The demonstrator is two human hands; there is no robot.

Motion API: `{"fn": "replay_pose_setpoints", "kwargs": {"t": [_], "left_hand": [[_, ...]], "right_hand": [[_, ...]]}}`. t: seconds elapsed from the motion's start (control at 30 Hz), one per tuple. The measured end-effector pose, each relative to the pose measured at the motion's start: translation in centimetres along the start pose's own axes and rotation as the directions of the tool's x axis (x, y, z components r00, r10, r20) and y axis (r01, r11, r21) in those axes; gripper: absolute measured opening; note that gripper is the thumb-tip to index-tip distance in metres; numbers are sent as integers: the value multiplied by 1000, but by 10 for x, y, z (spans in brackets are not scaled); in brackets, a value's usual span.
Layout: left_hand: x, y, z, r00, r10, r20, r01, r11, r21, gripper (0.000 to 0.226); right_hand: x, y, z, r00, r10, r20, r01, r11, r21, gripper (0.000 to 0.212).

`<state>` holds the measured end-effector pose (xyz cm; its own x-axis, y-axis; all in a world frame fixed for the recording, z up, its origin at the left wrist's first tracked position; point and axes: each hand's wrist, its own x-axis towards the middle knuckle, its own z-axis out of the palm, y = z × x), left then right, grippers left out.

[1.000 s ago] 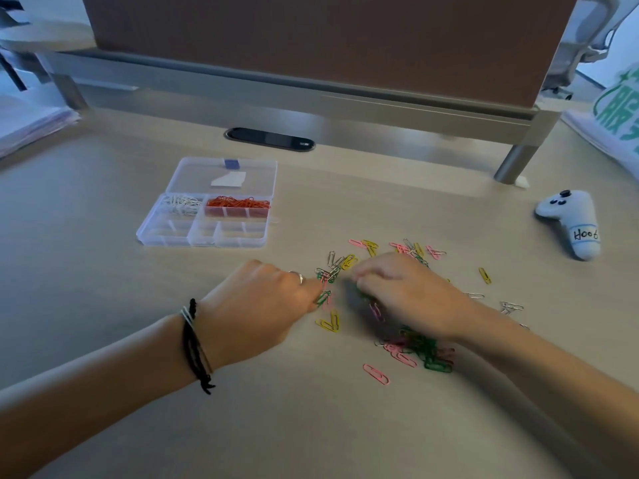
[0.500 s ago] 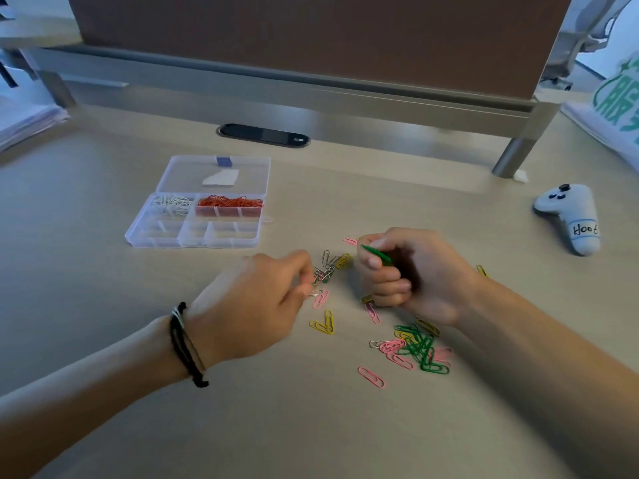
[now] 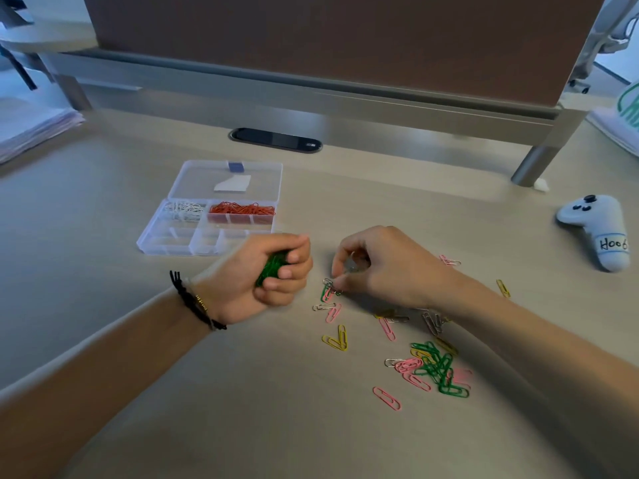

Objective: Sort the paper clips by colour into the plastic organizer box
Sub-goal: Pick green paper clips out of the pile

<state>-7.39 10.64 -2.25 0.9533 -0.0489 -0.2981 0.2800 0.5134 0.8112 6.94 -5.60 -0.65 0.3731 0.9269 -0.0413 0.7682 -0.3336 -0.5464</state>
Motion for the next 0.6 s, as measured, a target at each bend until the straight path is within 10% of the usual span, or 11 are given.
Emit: {"fn": "replay_pose_setpoints", "kwargs": {"t": [0.27, 0.47, 0.53, 0.6], "left_hand": [[0, 8, 7, 947, -80, -310, 212, 882, 420, 36], [5, -11, 9, 862, 474, -182, 63, 257, 964, 21], [6, -13, 10, 859, 483, -168, 43, 258, 965, 19], [7, -11, 10, 898, 383, -217, -6, 505, 863, 26]], "right_hand": [[10, 11, -8, 999, -8, -45, -2, 976, -217, 6], [19, 13, -15, 991, -5, -136, 2, 1000, -23, 5], [20, 15, -18, 984, 2, -180, -5, 1000, -12, 6], [17, 16, -20, 991, -16, -132, 5, 997, -83, 5]]}}
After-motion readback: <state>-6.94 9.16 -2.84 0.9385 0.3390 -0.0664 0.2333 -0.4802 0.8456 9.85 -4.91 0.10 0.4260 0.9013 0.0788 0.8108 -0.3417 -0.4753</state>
